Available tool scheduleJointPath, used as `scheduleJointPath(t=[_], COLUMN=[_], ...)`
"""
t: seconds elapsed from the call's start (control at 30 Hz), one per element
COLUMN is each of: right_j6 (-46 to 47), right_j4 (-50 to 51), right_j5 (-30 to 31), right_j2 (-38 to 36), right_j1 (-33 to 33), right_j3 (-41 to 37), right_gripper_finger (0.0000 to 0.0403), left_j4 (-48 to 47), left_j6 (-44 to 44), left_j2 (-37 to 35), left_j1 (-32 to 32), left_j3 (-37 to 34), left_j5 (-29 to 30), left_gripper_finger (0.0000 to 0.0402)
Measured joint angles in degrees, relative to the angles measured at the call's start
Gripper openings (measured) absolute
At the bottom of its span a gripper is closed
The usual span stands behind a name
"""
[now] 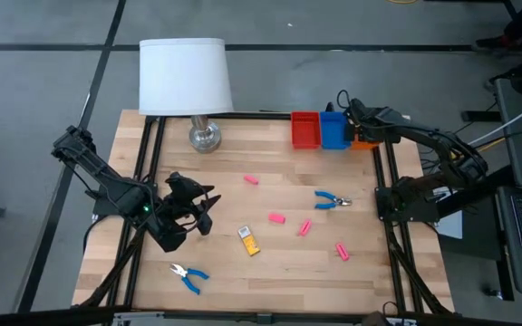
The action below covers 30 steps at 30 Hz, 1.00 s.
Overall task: Pick & Place School Supplies
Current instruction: Put the left crayon box into the orange bin, then put the crayon box into the orange bin
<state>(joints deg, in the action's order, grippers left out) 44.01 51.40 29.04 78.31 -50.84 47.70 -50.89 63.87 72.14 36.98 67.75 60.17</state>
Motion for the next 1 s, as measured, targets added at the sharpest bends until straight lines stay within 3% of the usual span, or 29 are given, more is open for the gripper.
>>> scheduleJointPath(t=[0.07,0.27,0.4,0.53,0.7,0.77,0.83,0.93,1.0], right_j6=[0.33,1.13,0.75,0.19,0.98,0.78,0.15,1.85,6.23], right_j4=[0.0,-0.5,-1.29,-3.12,-5.71,-7.35,-9.59,-11.93,-13.26], right_j5=[0.32,0.54,0.09,1.31,1.0,-3.88,-12.91,-26.47,-30.52], right_j2=[0.08,0.05,-1.35,-5.34,-13.1,-15.84,-17.97,-19.16,-19.22], right_j1=[0.01,0.03,0.53,3.43,10.43,14.21,18.77,27.49,34.46], right_j3=[0.0,0.02,0.02,0.02,0.02,0.04,0.06,0.11,0.11], right_gripper_finger=[0.0089,0.0246,0.0303,0.031,0.0289,0.0279,0.027,0.0256,0.0247], left_j4=[0.15,0.47,0.74,1.21,1.37,1.4,1.35,-0.59,-4.09], left_j6=[0.08,0.1,0.03,-0.06,-0.16,-1.02,-2.96,-5.77,-3.72], left_j2=[0.0,0.0,0.0,0.0,0.0,0.0,0.0,0.0,0.01], left_j1=[0.01,0.01,0.01,0.01,0.01,0.01,-0.01,-0.01,0.0], left_j3=[0.0,0.0,0.0,0.0,0.02,0.02,0.02,0.04,0.04], left_j5=[0.03,0.27,0.32,0.67,1.1,1.2,-0.72,-7.83,-12.25], left_gripper_finger=[0.0152,0.0152,0.0152,0.0152,0.0152,0.0152,0.0152,0.0152,0.0152])
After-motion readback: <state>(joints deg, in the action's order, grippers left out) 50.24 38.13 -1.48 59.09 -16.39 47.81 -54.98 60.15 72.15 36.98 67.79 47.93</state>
